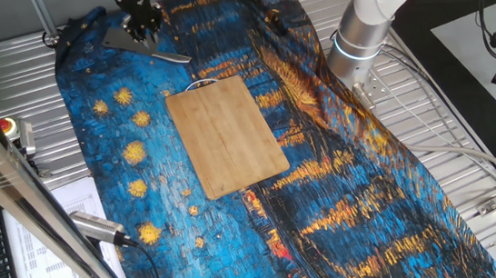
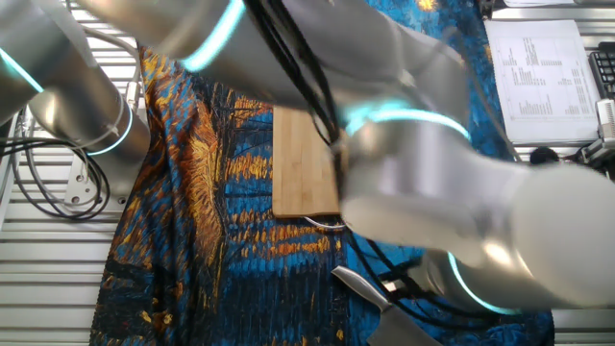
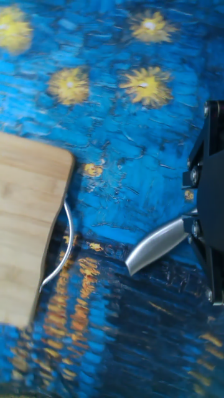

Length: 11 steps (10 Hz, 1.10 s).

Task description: Put the knife on the cutting board

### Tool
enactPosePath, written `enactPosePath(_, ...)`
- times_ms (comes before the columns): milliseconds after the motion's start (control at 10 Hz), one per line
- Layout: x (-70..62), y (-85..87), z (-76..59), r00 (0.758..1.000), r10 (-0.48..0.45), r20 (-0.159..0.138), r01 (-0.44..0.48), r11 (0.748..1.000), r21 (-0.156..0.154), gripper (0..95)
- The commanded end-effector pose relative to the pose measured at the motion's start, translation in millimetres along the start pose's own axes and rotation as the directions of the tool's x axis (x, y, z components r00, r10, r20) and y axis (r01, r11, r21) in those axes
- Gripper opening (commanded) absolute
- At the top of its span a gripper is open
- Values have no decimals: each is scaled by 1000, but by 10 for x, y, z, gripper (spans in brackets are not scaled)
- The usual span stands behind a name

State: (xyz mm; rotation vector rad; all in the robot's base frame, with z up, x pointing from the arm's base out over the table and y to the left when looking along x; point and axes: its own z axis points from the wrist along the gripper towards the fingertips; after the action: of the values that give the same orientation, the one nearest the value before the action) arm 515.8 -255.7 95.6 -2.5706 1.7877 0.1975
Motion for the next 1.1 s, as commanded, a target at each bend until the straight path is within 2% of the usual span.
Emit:
enactPosePath(100, -21, 26, 7, 991, -128, -38, 128, 992, 14, 190)
enactPosePath(300, -17, 30, 15, 968, -243, -61, 243, 970, -8, 190)
enactPosePath(400, -11, 43, 22, 963, -260, -74, 259, 966, -18, 190)
enactPosePath(600, -2, 49, 54, 958, -277, -73, 276, 961, -23, 190)
enactPosePath(900, 108, 32, 85, 946, -313, -87, 311, 950, -35, 190)
enactPosePath(1100, 123, 24, 89, 938, -328, -108, 324, 945, -53, 190)
